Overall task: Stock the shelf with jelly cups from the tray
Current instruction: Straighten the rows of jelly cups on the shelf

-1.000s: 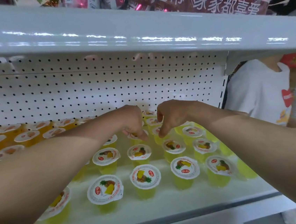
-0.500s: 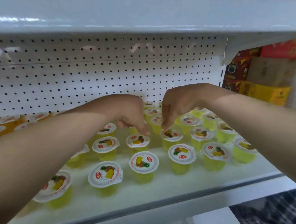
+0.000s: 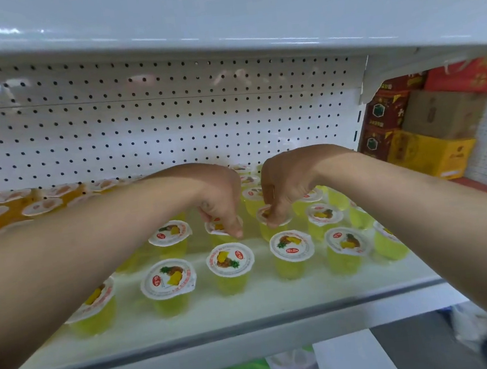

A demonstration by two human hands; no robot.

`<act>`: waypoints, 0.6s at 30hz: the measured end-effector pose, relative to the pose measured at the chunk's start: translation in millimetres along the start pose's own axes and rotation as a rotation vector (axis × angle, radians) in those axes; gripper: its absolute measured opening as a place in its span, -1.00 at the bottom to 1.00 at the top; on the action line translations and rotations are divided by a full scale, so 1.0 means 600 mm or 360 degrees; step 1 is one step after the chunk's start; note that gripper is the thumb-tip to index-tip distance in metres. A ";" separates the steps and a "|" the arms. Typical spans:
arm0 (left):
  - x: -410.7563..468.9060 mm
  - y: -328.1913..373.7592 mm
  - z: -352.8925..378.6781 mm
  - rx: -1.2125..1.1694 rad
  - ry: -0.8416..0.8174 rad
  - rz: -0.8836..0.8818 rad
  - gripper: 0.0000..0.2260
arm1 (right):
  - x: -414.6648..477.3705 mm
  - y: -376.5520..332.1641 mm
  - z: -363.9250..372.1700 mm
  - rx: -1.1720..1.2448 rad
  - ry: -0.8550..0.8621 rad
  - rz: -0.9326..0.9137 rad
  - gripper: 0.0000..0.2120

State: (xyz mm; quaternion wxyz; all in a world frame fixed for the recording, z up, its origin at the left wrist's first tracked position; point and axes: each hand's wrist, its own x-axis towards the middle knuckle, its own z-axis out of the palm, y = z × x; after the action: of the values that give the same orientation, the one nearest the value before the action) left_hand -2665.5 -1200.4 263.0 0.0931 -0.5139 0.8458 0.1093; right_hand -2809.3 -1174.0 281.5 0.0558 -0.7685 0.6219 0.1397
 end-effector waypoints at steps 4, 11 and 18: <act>0.002 0.002 0.002 0.0002 0.0032 0.0015 -0.45 | -0.006 0.000 -0.002 0.0051 0.0068 -0.0003 -0.42; 0.002 -0.002 0.002 -0.0061 0.0074 0.0008 -0.43 | -0.002 0.006 0.005 0.0086 0.0091 0.0003 -0.47; -0.020 0.008 -0.006 0.0116 0.0166 -0.0022 -0.40 | -0.017 0.004 0.005 0.0115 0.0142 0.0013 -0.41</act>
State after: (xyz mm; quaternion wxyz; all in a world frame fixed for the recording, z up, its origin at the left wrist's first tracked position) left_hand -2664.2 -1189.3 270.3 0.0683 -0.5209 0.8494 0.0509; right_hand -2813.9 -1164.0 281.8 0.0553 -0.7688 0.6317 0.0829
